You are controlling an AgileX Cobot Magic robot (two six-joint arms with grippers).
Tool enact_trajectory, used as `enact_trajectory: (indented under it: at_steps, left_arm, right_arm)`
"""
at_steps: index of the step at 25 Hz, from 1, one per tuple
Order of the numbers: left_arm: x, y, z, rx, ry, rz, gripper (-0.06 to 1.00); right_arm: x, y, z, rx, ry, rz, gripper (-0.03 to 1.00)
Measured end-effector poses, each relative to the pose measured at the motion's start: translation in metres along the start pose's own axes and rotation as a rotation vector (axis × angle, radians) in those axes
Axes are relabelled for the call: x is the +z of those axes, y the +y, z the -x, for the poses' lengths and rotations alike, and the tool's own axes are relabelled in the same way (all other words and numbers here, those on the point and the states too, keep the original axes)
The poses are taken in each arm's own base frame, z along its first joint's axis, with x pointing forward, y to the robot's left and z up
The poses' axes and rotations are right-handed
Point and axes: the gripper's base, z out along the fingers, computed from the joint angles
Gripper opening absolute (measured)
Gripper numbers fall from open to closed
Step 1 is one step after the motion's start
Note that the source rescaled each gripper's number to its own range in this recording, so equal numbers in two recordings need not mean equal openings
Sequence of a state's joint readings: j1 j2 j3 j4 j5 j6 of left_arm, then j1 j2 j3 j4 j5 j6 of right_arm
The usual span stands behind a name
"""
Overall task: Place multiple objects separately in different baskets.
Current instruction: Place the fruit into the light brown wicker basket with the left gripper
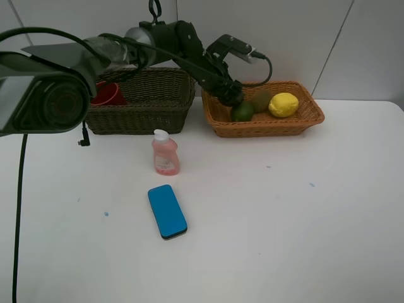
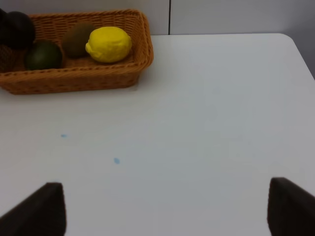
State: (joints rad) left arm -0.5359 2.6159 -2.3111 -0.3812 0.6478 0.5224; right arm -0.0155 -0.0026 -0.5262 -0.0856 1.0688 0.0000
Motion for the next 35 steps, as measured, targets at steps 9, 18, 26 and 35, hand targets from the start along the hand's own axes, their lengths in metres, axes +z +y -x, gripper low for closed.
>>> enact_trajectory:
  at_steps: [9,18,26,35]
  left_arm:
    - [0.0,0.002,0.004,-0.02,-0.042,0.023,0.98]
    - [0.0,0.002,0.004,-0.022,-0.043,0.022,1.0]
    - [0.0,0.0,0.0,-0.026,-0.001,-0.002,1.0]
    - [-0.045,-0.008,0.017,0.037,0.125,-0.043,1.0]
  right_arm:
    - [0.0,0.0,0.0,0.0,0.0,0.0,0.87]
    - [0.0,0.0,0.0,0.0,0.0,0.0,0.87]
    - [0.0,0.0,0.0,0.0,0.0,0.0,0.87]
    - [0.0,0.0,0.0,0.0,0.0,0.0,0.87]
